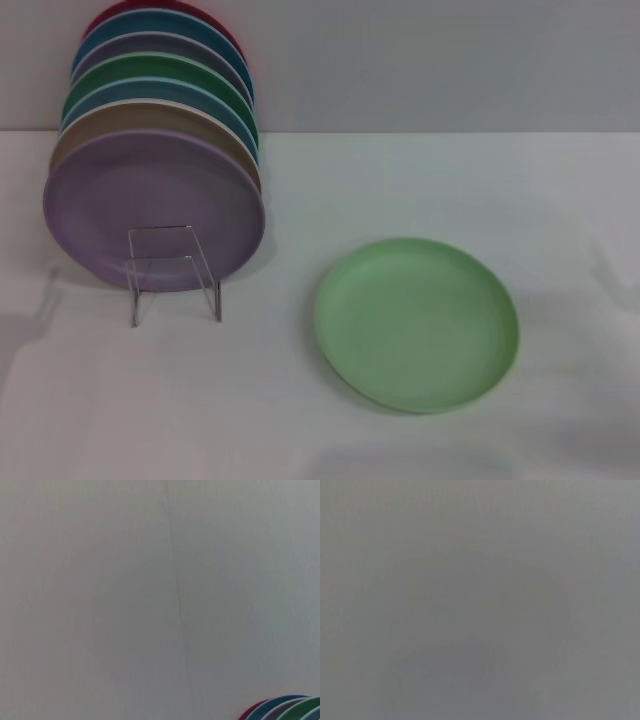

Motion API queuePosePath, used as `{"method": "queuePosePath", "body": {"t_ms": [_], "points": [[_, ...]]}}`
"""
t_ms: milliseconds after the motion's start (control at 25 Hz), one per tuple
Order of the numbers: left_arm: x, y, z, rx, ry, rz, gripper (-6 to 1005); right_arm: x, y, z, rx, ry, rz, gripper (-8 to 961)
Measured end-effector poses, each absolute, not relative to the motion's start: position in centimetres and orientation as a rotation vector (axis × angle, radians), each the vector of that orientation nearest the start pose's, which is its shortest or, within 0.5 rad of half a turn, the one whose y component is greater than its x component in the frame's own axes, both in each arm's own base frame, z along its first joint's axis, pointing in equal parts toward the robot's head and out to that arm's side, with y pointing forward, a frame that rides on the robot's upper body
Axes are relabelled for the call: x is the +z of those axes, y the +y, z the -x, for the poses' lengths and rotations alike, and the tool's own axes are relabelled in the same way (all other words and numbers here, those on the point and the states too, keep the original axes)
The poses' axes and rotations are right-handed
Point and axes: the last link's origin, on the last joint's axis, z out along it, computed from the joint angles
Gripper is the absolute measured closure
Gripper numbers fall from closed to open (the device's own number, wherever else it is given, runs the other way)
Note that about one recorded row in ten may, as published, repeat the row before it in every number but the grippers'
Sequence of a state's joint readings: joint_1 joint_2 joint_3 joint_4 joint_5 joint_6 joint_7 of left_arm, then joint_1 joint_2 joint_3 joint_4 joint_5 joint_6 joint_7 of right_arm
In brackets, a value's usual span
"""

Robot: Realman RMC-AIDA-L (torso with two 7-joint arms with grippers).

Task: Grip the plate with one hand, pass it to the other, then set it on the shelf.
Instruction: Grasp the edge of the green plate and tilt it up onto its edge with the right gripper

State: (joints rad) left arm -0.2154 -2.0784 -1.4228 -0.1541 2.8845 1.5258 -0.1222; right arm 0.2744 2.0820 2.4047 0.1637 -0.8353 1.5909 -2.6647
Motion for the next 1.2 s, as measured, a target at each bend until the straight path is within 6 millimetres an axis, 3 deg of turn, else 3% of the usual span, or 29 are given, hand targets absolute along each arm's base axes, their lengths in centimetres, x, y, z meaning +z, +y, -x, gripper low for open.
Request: {"method": "queuePosePath", "body": {"t_ms": [80, 200, 280, 320, 440, 480, 520, 760, 880, 1200], "points": [[3.2, 25.6, 35.0, -0.751, -0.296, 1.439, 186, 5.2, 28.8, -33.2, 1.014, 0.386, 1.625, 124], [3.1, 25.9, 34.9, -0.75, -0.295, 1.446, 187, 5.8, 30.4, -32.4, 1.006, 0.382, 1.685, 124], [3.1, 26.0, 34.9, -0.749, -0.297, 1.448, 187, 6.5, 32.6, -30.5, 1.001, 0.407, 1.784, 124], [3.0, 26.0, 35.0, -0.747, -0.299, 1.448, 187, 6.5, 32.6, -30.5, 1.001, 0.407, 1.784, 124], [3.0, 26.1, 35.0, -0.745, -0.309, 1.448, 188, 7.4, 34.9, -27.6, 0.952, 0.488, 1.889, 124], [3.0, 26.1, 35.0, -0.745, -0.311, 1.449, 189, 8.0, 36.2, -25.6, 0.871, 0.557, 1.933, 124], [3.0, 26.2, 35.0, -0.744, -0.312, 1.45, 189, 8.0, 36.2, -25.6, 0.871, 0.557, 1.933, 125], [2.9, 26.2, 35.0, -0.746, -0.311, 1.452, 191, 9.0, 38.5, -20.1, 0.601, 0.752, 2.029, 125], [2.9, 26.2, 34.9, -0.747, -0.311, 1.455, 192, 7.7, 38.2, -18.9, 0.352, 0.921, 2.15, 125], [2.9, 26.3, 35.0, -0.745, -0.314, 1.456, 194, 6.3, 37.0, -19.8, 0.046, 1.107, 2.22, 125]]}}
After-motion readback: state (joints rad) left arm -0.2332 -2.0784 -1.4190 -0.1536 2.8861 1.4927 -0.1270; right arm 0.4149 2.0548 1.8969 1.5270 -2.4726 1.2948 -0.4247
